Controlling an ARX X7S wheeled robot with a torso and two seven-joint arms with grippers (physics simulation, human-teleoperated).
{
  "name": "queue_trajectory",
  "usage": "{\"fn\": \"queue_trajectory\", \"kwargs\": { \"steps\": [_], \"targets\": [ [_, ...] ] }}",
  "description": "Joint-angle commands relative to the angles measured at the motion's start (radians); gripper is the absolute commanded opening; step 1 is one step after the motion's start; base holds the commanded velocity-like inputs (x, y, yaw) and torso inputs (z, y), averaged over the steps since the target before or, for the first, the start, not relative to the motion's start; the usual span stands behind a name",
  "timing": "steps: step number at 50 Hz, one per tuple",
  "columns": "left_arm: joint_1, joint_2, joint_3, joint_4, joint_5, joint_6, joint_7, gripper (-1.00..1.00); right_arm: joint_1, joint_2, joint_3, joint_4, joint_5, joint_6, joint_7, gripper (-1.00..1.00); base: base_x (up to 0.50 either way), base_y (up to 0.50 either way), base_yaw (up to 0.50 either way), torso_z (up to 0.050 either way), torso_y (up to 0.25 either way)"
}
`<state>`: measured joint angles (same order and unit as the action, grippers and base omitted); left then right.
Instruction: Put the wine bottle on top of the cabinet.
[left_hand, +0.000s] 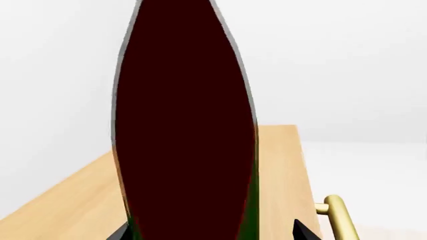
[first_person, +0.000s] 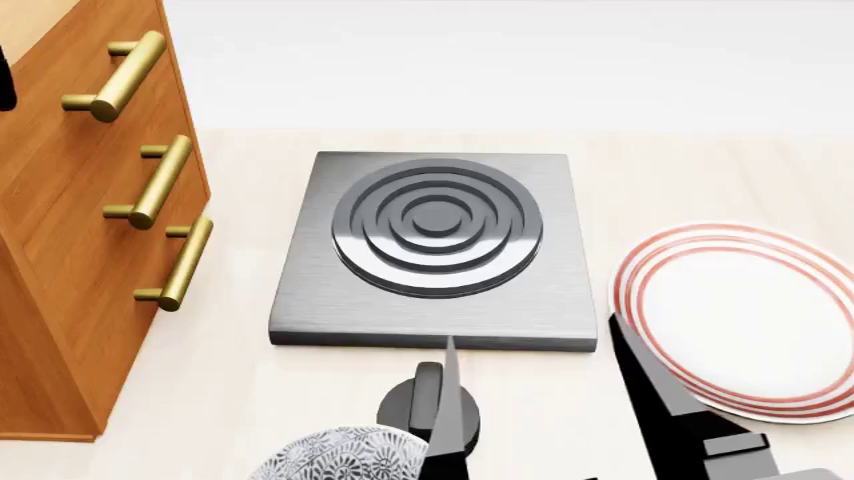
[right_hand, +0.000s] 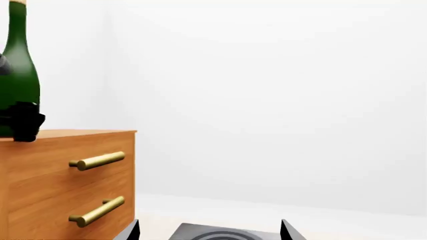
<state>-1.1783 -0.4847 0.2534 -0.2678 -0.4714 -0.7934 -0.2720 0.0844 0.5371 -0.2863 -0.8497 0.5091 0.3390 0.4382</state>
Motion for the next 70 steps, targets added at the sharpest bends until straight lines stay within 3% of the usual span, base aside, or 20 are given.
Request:
{"fn": "queue_trajectory", "kwargs": {
  "steps": [1, 12, 27, 41, 46, 51, 54, 58, 70],
  "targets": [
    [0.126, -0.021, -0.047, 0.176, -0.092, 0.016, 0.031, 1.0, 0.002, -0.021, 0.007, 0.009, -0.031, -0.005, -0.016, 1.0, 0.0, 0.0, 0.0, 0.0, 0.0],
    [0.271, -0.083, -0.038, 0.352, -0.079, 0.032, -0.002, 1.0, 0.003, -0.019, 0.0, 0.007, -0.032, -0.002, -0.013, 1.0, 0.0, 0.0, 0.0, 0.0, 0.0],
    [0.436, -0.123, -0.137, 0.657, -0.169, 0.006, -0.083, 1.0, 0.002, -0.018, -0.01, 0.012, -0.038, -0.008, -0.013, 1.0, 0.0, 0.0, 0.0, 0.0, 0.0],
    [0.693, -0.128, -0.25, 0.956, -0.196, 0.062, -0.202, 1.0, 0.007, -0.019, -0.024, 0.012, -0.042, -0.005, -0.011, 1.0, 0.0, 0.0, 0.0, 0.0, 0.0],
    [0.801, -0.128, -0.207, 1.03, -0.122, 0.118, -0.22, 1.0, 0.008, -0.019, -0.026, 0.013, -0.042, -0.006, -0.01, 1.0, 0.0, 0.0, 0.0, 0.0, 0.0],
    [0.905, -0.109, -0.08, 1.081, -0.012, 0.181, -0.226, 1.0, 0.01, -0.02, -0.031, 0.013, -0.042, -0.006, -0.011, 1.0, 0.0, 0.0, 0.0, 0.0, 0.0],
    [0.975, -0.044, -0.034, 1.051, -0.018, 0.289, -0.193, 1.0, 0.012, -0.024, -0.04, 0.021, -0.048, -0.01, -0.015, 1.0, 0.0, 0.0, 0.0, 0.0, 0.0],
    [1.0, -0.019, 0.064, 1.032, 0.067, 0.319, -0.193, 1.0, 0.017, -0.024, -0.044, 0.02, -0.046, -0.007, -0.015, 1.0, 0.0, 0.0, 0.0, 0.0, 0.0],
    [1.068, 0.02, 0.182, 1.019, 0.156, 0.386, -0.194, 1.0, 0.029, -0.038, -0.085, 0.025, -0.064, -0.003, -0.023, 1.0, 0.0, 0.0, 0.0, 0.0, 0.0]
  ]
}}
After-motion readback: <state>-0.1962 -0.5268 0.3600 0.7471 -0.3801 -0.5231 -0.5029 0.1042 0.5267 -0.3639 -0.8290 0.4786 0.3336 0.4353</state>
